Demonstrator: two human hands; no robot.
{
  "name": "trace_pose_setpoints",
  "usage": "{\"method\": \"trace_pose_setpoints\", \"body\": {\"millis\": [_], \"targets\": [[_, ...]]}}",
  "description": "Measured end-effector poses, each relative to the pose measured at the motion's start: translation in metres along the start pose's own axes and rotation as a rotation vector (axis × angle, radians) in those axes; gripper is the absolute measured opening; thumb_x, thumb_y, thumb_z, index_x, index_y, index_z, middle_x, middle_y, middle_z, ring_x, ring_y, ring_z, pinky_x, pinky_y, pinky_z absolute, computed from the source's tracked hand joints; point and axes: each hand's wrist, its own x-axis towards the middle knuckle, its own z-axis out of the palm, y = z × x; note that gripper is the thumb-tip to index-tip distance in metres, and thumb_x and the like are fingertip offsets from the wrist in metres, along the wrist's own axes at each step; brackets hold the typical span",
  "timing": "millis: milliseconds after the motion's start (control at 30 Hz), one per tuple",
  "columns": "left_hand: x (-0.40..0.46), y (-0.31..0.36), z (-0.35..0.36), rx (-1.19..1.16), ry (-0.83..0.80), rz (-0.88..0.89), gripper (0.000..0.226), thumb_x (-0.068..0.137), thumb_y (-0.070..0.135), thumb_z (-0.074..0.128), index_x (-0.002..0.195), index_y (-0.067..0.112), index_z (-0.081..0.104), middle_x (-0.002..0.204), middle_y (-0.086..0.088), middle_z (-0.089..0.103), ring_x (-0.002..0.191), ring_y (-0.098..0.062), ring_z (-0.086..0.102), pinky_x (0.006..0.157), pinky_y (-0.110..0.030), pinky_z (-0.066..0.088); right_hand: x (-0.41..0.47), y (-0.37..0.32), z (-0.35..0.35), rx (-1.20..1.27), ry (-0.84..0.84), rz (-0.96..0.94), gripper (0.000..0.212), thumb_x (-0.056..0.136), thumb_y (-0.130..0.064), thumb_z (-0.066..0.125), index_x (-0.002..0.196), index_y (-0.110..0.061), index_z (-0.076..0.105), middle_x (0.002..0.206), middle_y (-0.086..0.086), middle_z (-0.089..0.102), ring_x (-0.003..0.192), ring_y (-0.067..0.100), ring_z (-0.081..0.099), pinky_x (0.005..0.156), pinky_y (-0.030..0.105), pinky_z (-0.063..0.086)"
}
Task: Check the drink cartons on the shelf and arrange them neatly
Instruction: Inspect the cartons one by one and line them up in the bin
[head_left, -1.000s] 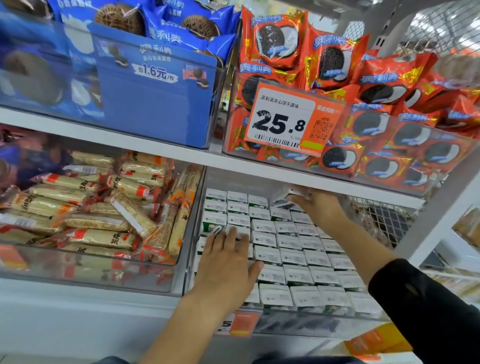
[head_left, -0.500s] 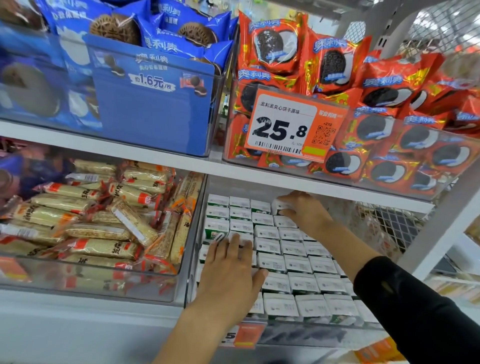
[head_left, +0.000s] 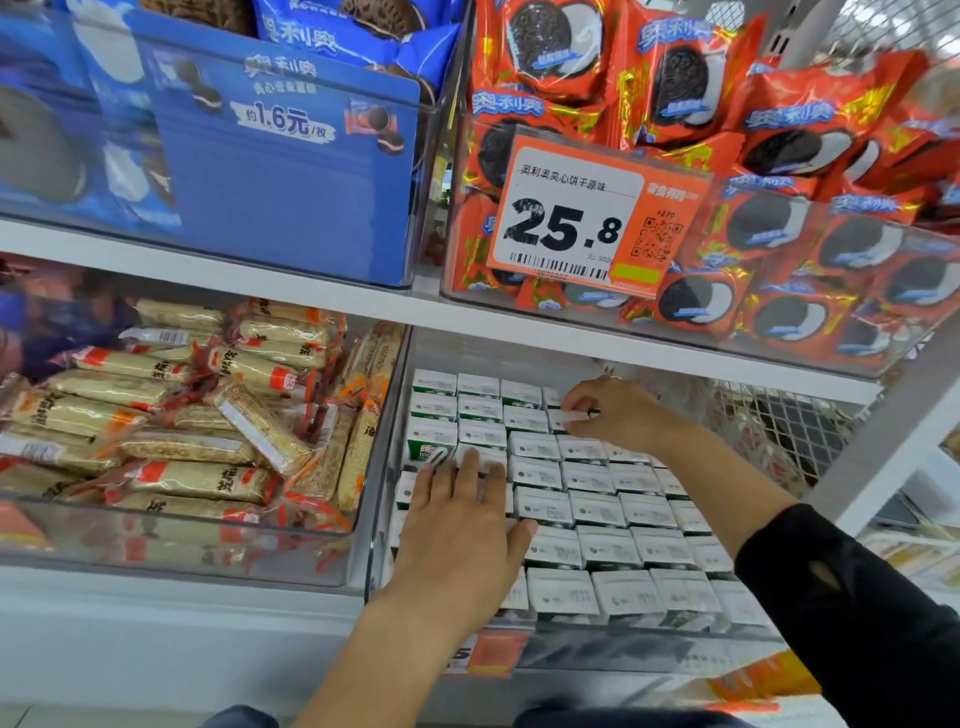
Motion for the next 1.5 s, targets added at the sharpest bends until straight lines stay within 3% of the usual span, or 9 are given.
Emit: {"method": "trace_pose_setpoints", "body": {"millis": [333, 567, 767, 867, 967, 1133, 1267, 1367, 1500], "targets": [[0.000, -0.002, 0.000, 0.006, 0.005, 0.011, 0.067, 0.099, 0.056, 0.018, 0.153, 0.019, 0.008, 0.161, -0.011, 0.002, 0.148, -0.026, 0.003, 0.120, -0.041, -0.003, 0.016, -0.006, 0.000, -0.180, -0.090, 0.052, 0.050, 0.083, -0.045, 0.066, 0.127, -0.022, 0.056, 0.129, 0.001, 0.055, 0.115, 0.020, 0.053, 0.094, 0.032, 0.046], [0.002, -0.002, -0.001, -0.008, 0.006, 0.018, 0.067, 0.098, 0.057, 0.021, 0.152, 0.018, 0.013, 0.161, -0.011, 0.007, 0.147, -0.027, 0.006, 0.120, -0.041, -0.001, -0.001, 0.011, 0.021, -0.030, 0.241, 0.018, 0.039, 0.082, -0.045, 0.065, 0.115, -0.026, 0.062, 0.111, -0.009, 0.054, 0.091, 0.007, 0.051, 0.068, 0.016, 0.036], [0.001, -0.004, -0.003, -0.027, 0.033, 0.021, 0.066, 0.097, 0.058, 0.025, 0.150, 0.021, 0.019, 0.159, -0.006, 0.013, 0.145, -0.025, 0.014, 0.118, -0.040, 0.006, -0.021, -0.003, 0.011, 0.360, 0.434, -0.063, 0.007, 0.088, -0.023, 0.065, 0.093, -0.020, 0.061, 0.085, 0.002, 0.062, 0.096, 0.027, 0.062, 0.092, 0.039, 0.049], [0.001, -0.005, -0.005, -0.038, 0.070, 0.027, 0.062, 0.097, 0.057, 0.027, 0.149, 0.022, 0.024, 0.156, -0.002, 0.020, 0.140, -0.024, 0.021, 0.116, -0.038, 0.011, -0.043, -0.013, 0.009, 0.468, 0.624, -0.049, 0.025, 0.089, -0.027, 0.064, 0.097, -0.003, 0.063, 0.079, 0.017, 0.066, 0.072, 0.029, 0.061, 0.062, 0.042, 0.048], [-0.001, -0.005, -0.006, -0.031, 0.079, 0.031, 0.062, 0.098, 0.056, 0.025, 0.149, 0.023, 0.022, 0.157, -0.001, 0.018, 0.142, -0.023, 0.019, 0.117, -0.037, 0.010, -0.072, -0.019, 0.010, 0.708, 0.720, -0.012, 0.018, 0.090, -0.030, 0.063, 0.099, -0.015, 0.061, 0.090, 0.009, 0.068, 0.083, 0.025, 0.064, 0.068, 0.040, 0.050], [-0.003, -0.007, -0.006, -0.051, 0.104, 0.030, 0.060, 0.097, 0.056, 0.027, 0.150, 0.028, 0.021, 0.158, 0.004, 0.018, 0.145, -0.018, 0.014, 0.118, -0.035, 0.009, -0.115, -0.027, 0.016, 1.121, 0.672, 0.072, 0.006, 0.089, -0.023, 0.062, 0.086, -0.024, 0.068, 0.074, -0.011, 0.070, 0.074, 0.012, 0.064, 0.064, 0.029, 0.052], [-0.005, -0.006, -0.008, -0.174, 0.254, 0.005, 0.045, 0.096, 0.049, 0.037, 0.140, 0.037, 0.039, 0.146, 0.017, 0.037, 0.134, -0.007, 0.031, 0.109, -0.025, 0.028, -0.123, -0.044, 0.021, 1.303, 0.532, 0.097, 0.017, 0.089, -0.017, 0.060, 0.075, -0.018, 0.070, 0.065, -0.007, 0.068, 0.060, 0.008, 0.063, 0.050, 0.021, 0.051], [-0.010, -0.001, -0.014, -0.453, 0.309, -0.046, 0.037, 0.092, 0.052, 0.040, 0.127, 0.045, 0.050, 0.126, 0.024, 0.054, 0.116, 0.003, 0.049, 0.093, -0.024, 0.046, -0.122, -0.054, 0.031, 1.344, 0.465, 0.118, 0.011, 0.088, -0.014, 0.062, 0.080, -0.014, 0.069, 0.062, -0.006, 0.068, 0.057, 0.007, 0.063, 0.048, 0.020, 0.050], [-0.015, 0.011, -0.024, -0.855, 0.309, -0.108, 0.031, 0.081, 0.063, 0.039, 0.103, 0.052, 0.058, 0.098, 0.036, 0.064, 0.093, 0.017, 0.057, 0.071, -0.003, 0.043, -0.116, -0.061, 0.046, 1.411, 0.348, 0.177, 0.007, 0.085, -0.018, 0.066, 0.081, -0.015, 0.070, 0.062, -0.006, 0.068, 0.056, 0.006, 0.063, 0.051, 0.021, 0.050]]}}
